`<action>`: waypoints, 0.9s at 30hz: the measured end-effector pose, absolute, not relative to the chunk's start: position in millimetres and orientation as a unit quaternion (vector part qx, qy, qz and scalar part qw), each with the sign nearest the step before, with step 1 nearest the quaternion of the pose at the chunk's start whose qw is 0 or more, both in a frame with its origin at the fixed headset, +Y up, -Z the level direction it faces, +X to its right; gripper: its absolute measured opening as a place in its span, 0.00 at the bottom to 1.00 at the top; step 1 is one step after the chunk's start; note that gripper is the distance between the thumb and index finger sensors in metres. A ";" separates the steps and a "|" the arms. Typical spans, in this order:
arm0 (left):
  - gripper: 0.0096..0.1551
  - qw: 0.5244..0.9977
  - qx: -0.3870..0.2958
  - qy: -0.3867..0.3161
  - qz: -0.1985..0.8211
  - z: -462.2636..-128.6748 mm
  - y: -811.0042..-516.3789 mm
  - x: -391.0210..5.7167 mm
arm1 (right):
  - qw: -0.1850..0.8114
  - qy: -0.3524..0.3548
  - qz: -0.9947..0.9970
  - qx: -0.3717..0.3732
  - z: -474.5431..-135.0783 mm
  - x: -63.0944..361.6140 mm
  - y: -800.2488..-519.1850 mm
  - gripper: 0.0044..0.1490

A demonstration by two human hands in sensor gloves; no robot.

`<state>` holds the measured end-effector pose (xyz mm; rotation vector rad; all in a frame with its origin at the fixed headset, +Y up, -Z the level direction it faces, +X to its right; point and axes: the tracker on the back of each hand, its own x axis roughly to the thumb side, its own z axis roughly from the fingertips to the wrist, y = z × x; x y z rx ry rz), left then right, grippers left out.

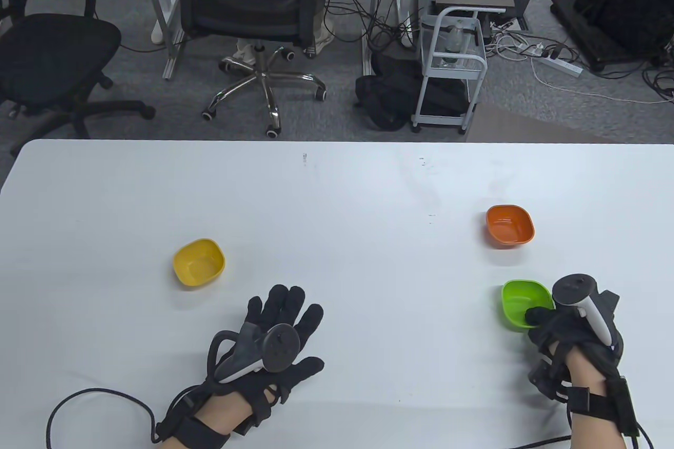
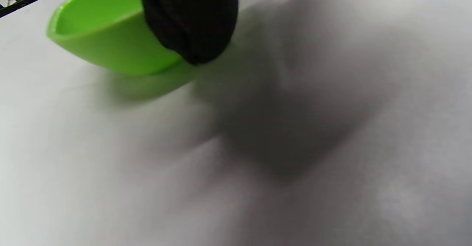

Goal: Nest small dish into small dish

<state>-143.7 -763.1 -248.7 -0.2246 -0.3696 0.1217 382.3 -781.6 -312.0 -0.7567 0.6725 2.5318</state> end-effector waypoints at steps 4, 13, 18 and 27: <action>0.51 0.975 -0.112 -0.182 0.062 -248.8 -763.2 -143.9 | 0.217 0.217 0.914 -0.265 -312.1 384.0 -779.8 0.27; 0.51 0.975 -0.111 -0.182 0.063 -248.8 -763.0 -144.4 | 0.281 -0.016 0.931 -0.232 -306.2 380.5 -751.6 0.23; 0.51 0.975 -0.111 -0.180 0.064 -249.1 -762.8 -144.9 | 0.329 -0.090 0.926 -0.161 -299.6 366.5 -735.2 0.23; 0.51 0.976 -0.109 -0.179 0.066 -249.2 -762.6 -147.9 | 0.267 -0.130 0.955 -0.002 -317.2 268.0 -687.1 0.23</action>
